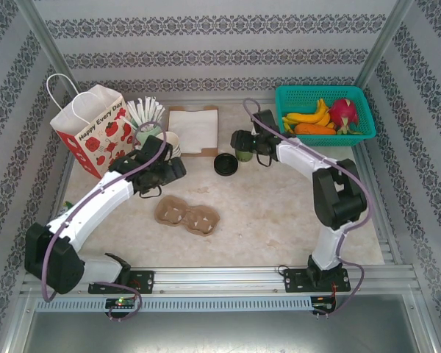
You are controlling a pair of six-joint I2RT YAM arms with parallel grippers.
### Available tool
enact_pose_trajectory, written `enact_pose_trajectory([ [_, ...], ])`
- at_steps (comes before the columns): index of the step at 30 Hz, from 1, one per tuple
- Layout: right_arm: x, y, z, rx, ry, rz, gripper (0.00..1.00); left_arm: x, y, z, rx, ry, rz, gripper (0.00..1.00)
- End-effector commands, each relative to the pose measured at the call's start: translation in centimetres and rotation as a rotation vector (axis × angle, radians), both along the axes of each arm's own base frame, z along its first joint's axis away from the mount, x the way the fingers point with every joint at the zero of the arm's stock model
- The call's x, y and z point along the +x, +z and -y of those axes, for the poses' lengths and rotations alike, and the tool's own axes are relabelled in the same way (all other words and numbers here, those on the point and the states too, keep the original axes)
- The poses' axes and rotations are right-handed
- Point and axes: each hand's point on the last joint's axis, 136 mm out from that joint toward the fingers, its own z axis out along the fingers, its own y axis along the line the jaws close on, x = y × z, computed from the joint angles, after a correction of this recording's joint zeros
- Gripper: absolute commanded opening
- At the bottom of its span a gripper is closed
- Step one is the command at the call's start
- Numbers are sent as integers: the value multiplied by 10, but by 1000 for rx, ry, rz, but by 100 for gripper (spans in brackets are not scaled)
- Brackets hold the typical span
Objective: Pack the takeout coffee
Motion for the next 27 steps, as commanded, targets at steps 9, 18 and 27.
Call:
enact_pose_trajectory([
  [9, 65, -24, -16, 3, -61, -38, 83, -45, -45, -30, 10, 24, -132, 100],
  [18, 87, -22, -25, -2, -54, -42, 86, -50, -71, -24, 15, -73, -184, 100],
  [27, 84, 28, -23, 19, -13, 38, 96, -53, -94, -18, -3, -116, -205, 100],
])
